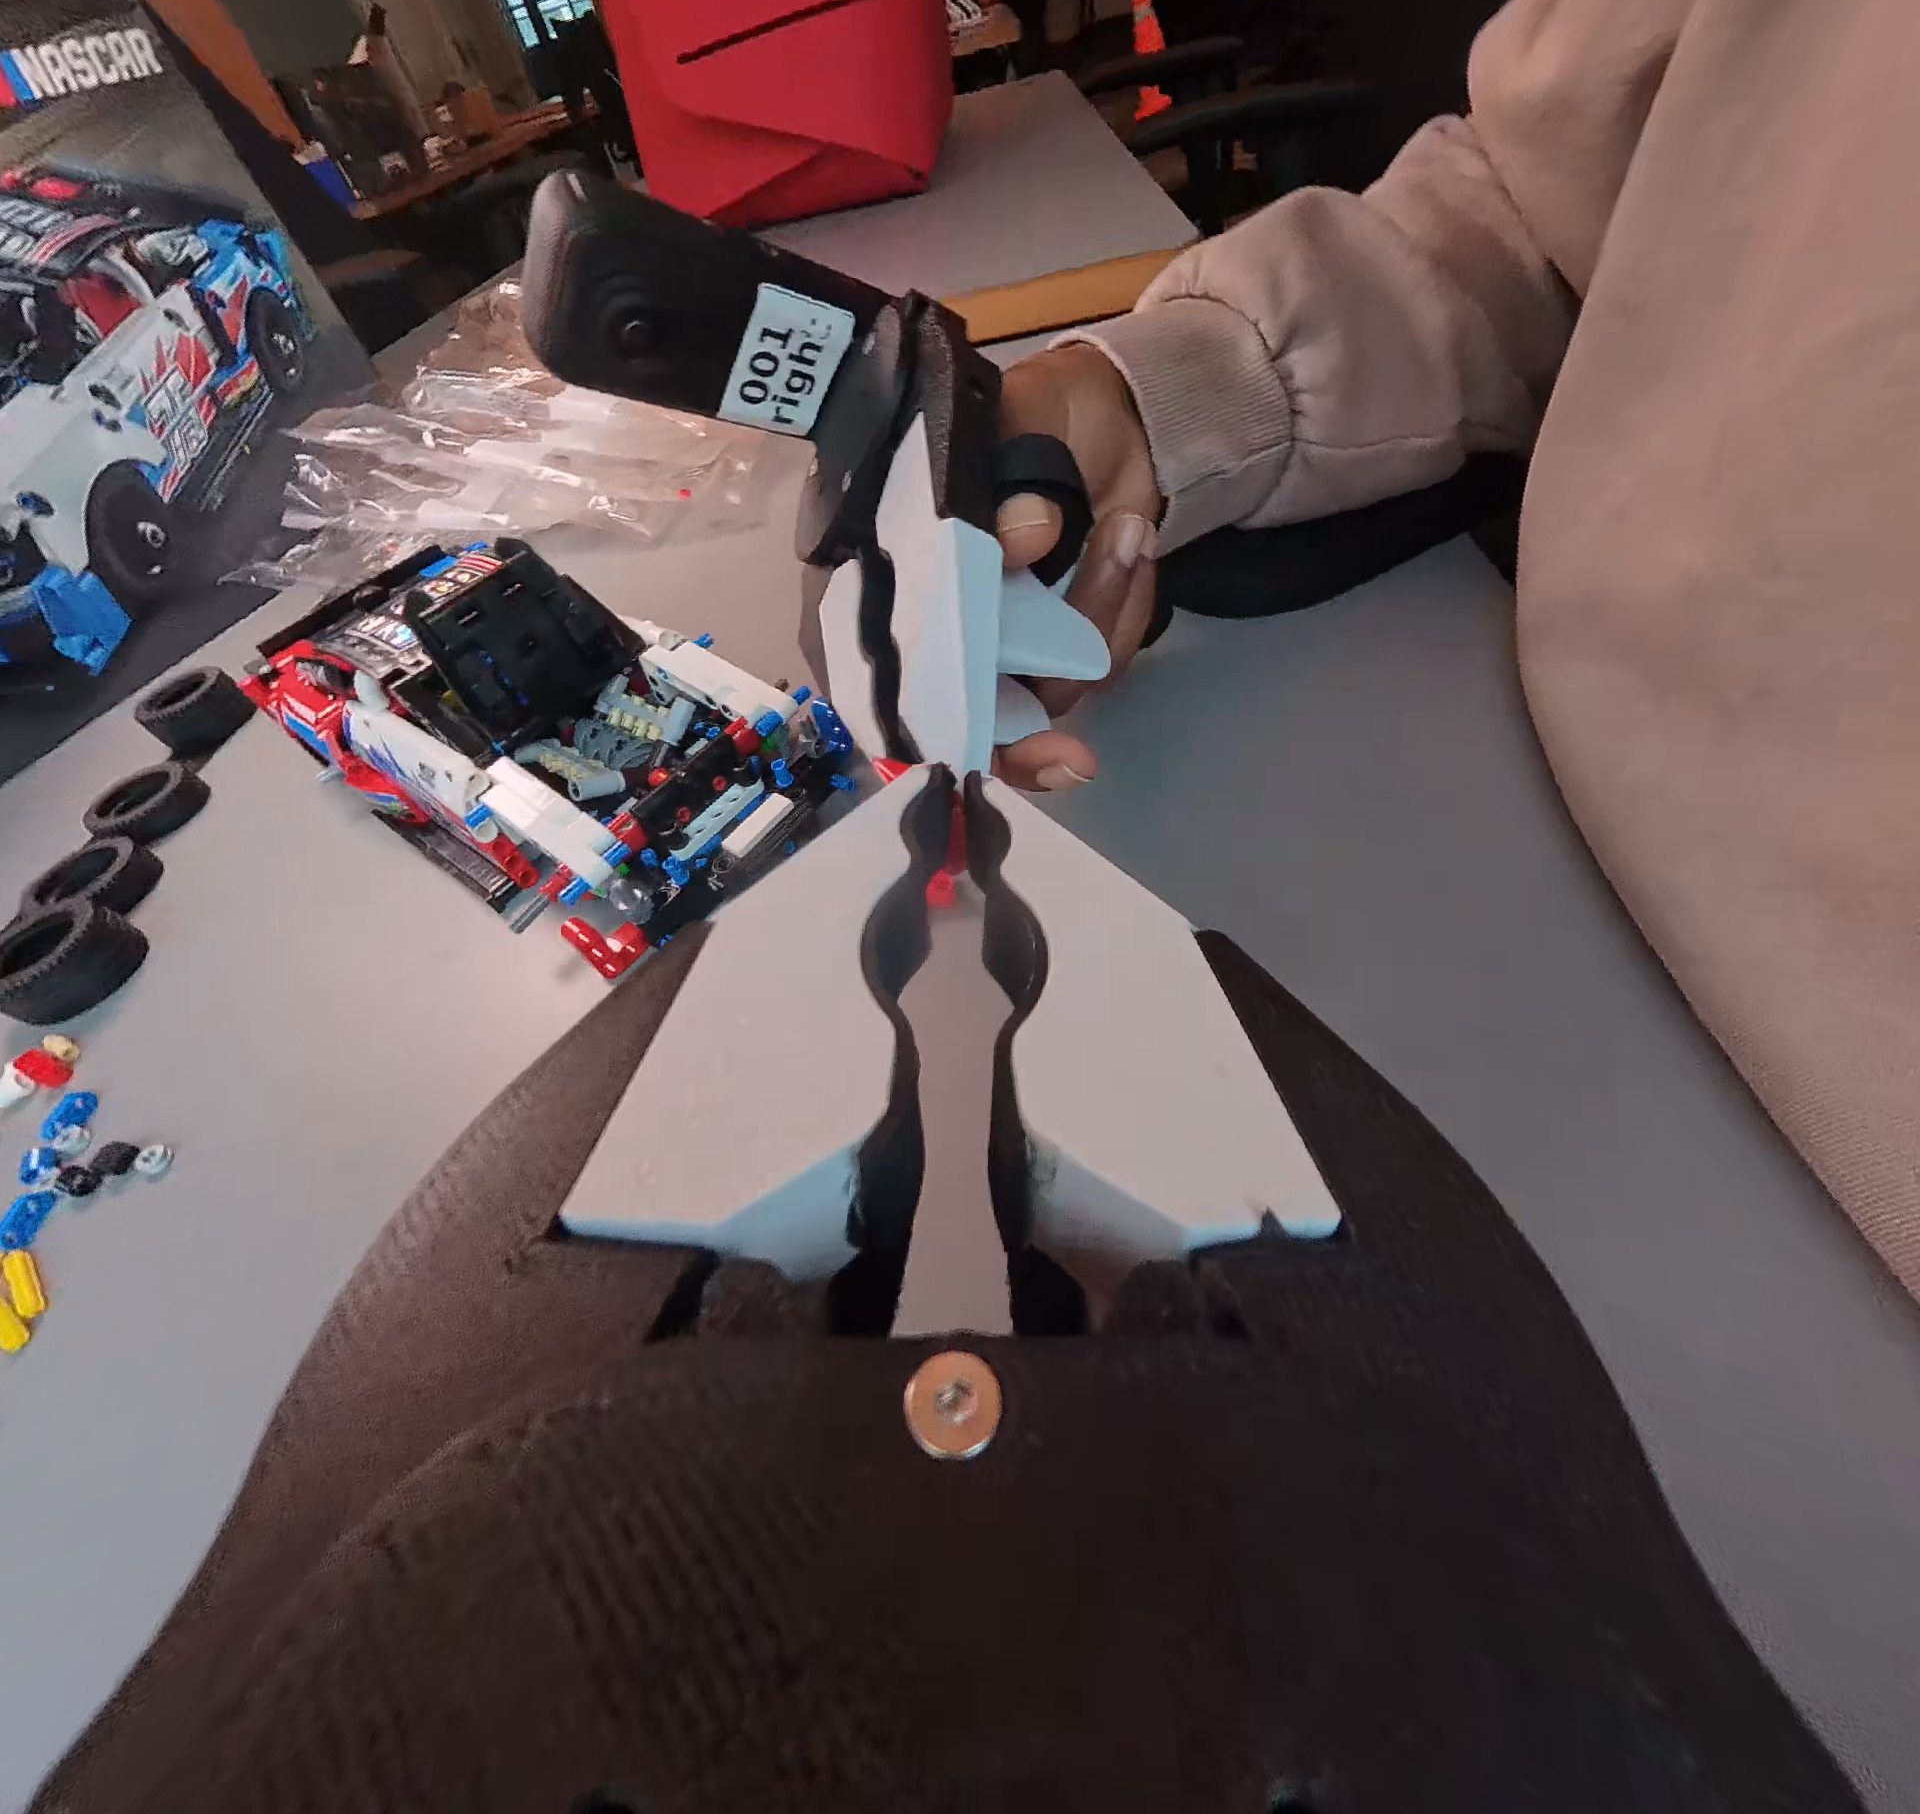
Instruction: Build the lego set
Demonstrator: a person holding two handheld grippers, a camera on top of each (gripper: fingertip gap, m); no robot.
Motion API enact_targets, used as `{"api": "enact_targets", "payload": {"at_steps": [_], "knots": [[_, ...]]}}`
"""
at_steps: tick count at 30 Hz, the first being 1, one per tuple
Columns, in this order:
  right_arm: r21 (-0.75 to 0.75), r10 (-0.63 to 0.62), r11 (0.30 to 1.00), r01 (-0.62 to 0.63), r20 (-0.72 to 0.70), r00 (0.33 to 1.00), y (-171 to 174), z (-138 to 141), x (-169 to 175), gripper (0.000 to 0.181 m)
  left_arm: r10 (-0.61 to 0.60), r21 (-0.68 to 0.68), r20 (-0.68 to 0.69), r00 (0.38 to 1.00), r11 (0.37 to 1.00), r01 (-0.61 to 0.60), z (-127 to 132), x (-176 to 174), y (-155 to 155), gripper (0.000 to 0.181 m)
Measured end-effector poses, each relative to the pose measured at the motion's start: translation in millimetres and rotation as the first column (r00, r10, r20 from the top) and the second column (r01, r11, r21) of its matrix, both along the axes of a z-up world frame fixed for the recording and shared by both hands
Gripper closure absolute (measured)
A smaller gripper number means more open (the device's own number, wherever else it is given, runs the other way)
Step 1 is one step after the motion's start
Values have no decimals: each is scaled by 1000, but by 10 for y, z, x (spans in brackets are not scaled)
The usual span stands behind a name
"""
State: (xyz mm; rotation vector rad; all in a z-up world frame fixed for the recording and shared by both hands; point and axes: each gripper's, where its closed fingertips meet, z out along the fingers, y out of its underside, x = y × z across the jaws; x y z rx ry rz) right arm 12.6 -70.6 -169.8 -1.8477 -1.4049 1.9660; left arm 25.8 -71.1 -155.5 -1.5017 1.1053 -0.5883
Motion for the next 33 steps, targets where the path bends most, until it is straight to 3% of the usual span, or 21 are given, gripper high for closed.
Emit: {"api": "enact_targets", "payload": {"at_steps": [2, 8, 12, 18, 25, 28, 33], "knots": [[-29, 28, 999, -28, -11, 1000, -24, 14, 20, 181, -8, 15, -13, 1000, 1000, 8, 8, 23, -23, 181], [6, 45, 999, -45, -73, 996, -63, 95, 19, 180, -30, -77, 131, 991, 996, 40, 103, -28, -38, 180], [170, 67, 985, -41, -151, 986, -91, 131, 24, 180, -49, -173, 239, 970, 981, 92, 153, -38, -63, 181], [297, 128, 953, -62, -207, 970, -197, 166, 54, 180, -82, -250, 337, 938, 953, 173, 190, -8, -113, 180], [332, 131, 941, -64, -184, 974, -206, 119, 49, 180, -61, -286, 282, 957, 947, 145, 60, 4, -82, 181], [359, 99, 933, -36, -160, 982, -109, 91, 51, 180, -16, -297, 171, 985, 952, 67, -76, -104, -17, 177], [361, 1, 930, 64, -178, 984, 165, 199, 77, 180, -46, -353, -41, 998, 935, 29, -283, -180, -164, 160]]}}
